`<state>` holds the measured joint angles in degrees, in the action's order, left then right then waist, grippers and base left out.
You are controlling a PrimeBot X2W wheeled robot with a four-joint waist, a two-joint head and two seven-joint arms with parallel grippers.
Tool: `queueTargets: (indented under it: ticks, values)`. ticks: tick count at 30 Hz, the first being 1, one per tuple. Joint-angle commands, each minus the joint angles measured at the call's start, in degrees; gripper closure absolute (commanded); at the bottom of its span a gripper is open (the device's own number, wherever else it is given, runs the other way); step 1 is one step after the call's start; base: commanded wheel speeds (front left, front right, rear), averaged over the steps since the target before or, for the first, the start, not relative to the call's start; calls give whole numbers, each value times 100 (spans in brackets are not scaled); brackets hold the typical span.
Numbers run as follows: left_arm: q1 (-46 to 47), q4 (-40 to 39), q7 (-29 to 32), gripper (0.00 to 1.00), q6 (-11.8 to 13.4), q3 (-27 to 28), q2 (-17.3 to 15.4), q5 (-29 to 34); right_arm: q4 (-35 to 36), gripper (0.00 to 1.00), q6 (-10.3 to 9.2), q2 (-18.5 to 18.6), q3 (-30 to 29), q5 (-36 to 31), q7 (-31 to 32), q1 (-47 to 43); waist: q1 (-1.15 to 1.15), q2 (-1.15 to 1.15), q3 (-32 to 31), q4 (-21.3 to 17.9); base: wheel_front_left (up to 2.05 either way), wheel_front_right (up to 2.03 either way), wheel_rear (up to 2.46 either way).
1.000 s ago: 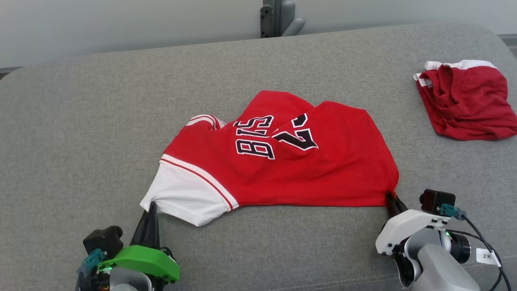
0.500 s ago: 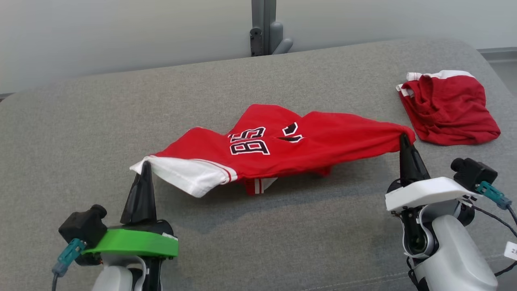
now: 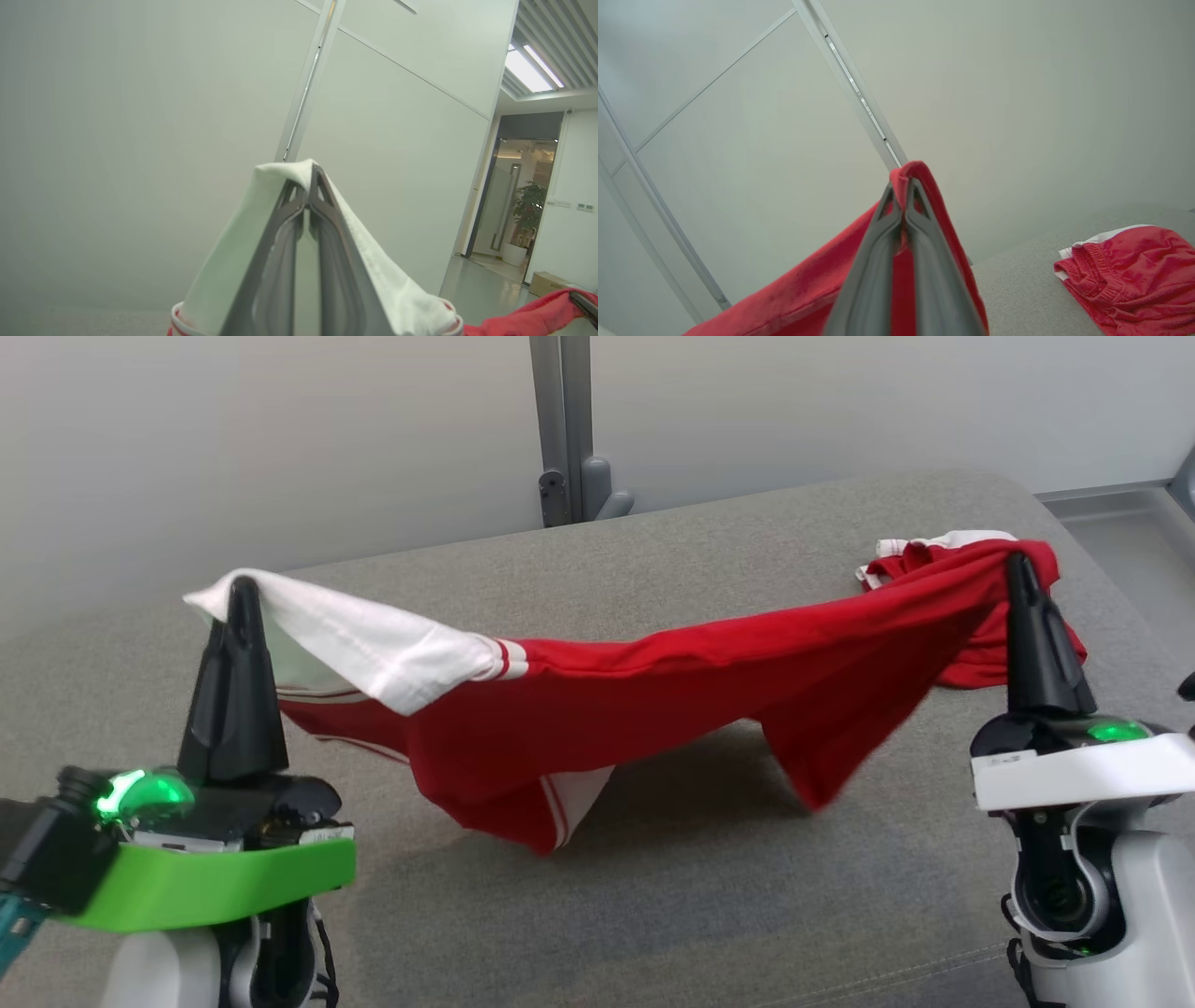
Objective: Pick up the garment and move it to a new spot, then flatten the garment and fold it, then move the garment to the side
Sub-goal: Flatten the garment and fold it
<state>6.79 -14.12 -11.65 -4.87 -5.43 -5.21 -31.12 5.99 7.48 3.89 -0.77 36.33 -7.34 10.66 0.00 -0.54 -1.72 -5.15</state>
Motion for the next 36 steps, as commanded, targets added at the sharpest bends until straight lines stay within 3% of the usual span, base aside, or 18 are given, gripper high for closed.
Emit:
queueTargets:
  ticks: [1,13,21,25,29,32,36]
  values:
    - [141,-188,75,100,24,18,-77,24,218,100,0,7,-58,35,80,-73,0,54,-68,-61,0,0,0]
    - [1183,-1541,907,100,92,-129,-400,96,1839,100,0,-44,-599,-94,973,142,0,54,-19,-85,0,0,0]
    - [2008,-1067,1185,100,43,-132,-500,39,1632,100,1,-84,-546,149,1413,689,0,54,691,-15,0,0,0]
    - [3184,-279,1145,100,-30,-24,-661,134,1046,100,1,-87,-343,30,1588,1825,0,54,1397,-22,0,0,0]
    - [4888,874,1144,100,-106,-94,-901,462,-70,100,0,-19,-189,-468,1495,3643,0,54,2149,-46,0,0,0]
    - [6267,1898,982,100,-110,-217,-993,852,-1202,100,0,29,-141,-967,1096,5123,0,54,2603,-26,0,0,0]
    - [7615,3233,333,100,12,-363,-914,1350,-2826,100,0,34,-170,-1572,258,6628,0,54,2813,81,0,0,0]
